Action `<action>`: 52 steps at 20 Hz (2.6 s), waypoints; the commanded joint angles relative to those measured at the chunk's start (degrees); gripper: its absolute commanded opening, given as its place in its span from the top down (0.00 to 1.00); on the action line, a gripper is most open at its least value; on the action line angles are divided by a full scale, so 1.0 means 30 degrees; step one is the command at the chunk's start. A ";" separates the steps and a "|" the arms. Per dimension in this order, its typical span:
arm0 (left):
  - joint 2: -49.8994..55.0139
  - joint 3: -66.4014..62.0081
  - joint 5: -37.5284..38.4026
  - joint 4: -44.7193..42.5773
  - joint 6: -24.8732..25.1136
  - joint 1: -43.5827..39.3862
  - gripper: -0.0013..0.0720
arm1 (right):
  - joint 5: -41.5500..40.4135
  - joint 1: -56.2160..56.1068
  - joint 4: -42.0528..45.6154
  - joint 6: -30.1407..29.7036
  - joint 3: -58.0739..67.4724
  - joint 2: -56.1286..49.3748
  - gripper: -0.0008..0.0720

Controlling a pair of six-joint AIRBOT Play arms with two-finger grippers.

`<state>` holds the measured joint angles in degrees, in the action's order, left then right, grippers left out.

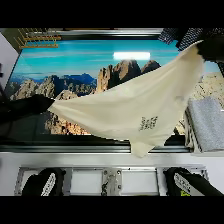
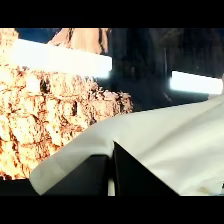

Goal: Fold the clothes and pants, and hang the long-sleeved shirts on hangers.

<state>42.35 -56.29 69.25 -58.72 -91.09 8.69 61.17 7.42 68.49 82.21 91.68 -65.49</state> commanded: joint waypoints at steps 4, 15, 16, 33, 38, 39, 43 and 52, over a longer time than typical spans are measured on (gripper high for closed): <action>0.7482 -0.1399 -0.5056 -0.0080 0.0743 0.0364 0.05 | -0.0736 0.0066 0.0328 0.0175 0.0022 -0.4736 0.19; 0.7009 0.6543 -0.1792 -0.0168 0.1443 0.0372 0.05 | 0.1763 0.2878 0.2477 0.0189 -1.1956 0.2266 0.19; 0.6543 0.7329 -0.2040 0.0102 0.1443 -0.0189 0.05 | 0.1756 0.3038 0.2470 0.0189 -1.3391 0.2681 0.19; 1.0950 0.5945 -0.6586 0.0109 -0.0801 -0.6987 0.43 | -0.1916 0.1246 -0.1370 0.0036 -2.1595 0.0532 0.19; 0.9967 0.4976 -0.5960 -0.0058 -0.0750 -0.6900 0.98 | -0.2506 0.0357 -0.1413 -0.0153 -2.0961 0.0772 0.97; 0.9326 0.4313 -0.5377 -0.0066 -0.0678 -0.6696 0.98 | -0.2171 0.0393 -0.1355 -0.0641 -2.0028 0.1239 0.97; 0.5384 -0.0729 -0.2849 0.0000 -0.0226 -0.5421 0.98 | -0.0947 0.0393 -0.0386 -0.1129 -1.2794 0.4262 0.97; -0.2754 -0.7002 -0.2732 0.0146 -0.0627 -0.6543 0.98 | -0.4503 0.0379 -0.0415 -0.1122 0.0532 0.8706 0.97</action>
<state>40.60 -73.19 60.95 -58.39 -92.07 -8.78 52.16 8.60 67.07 78.89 85.21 -43.16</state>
